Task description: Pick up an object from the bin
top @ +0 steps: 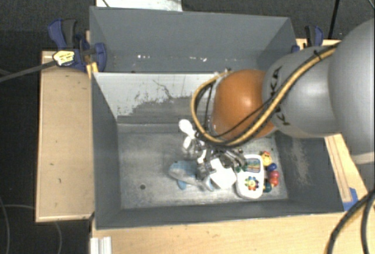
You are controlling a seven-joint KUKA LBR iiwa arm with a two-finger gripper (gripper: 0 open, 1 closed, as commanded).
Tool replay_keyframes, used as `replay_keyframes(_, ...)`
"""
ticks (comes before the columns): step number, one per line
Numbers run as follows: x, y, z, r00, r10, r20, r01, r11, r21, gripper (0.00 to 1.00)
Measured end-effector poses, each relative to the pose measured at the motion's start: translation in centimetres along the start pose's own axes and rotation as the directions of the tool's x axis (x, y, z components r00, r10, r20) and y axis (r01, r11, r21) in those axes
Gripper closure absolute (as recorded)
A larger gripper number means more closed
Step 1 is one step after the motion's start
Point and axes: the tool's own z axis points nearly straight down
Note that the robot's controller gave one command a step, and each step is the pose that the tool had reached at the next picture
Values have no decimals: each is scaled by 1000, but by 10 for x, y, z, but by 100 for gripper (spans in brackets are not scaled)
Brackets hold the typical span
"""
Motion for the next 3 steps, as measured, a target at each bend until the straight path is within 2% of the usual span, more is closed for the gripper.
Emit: replay_keyframes(3,1,0,-8,1000,0,2,0,1000,0,100)
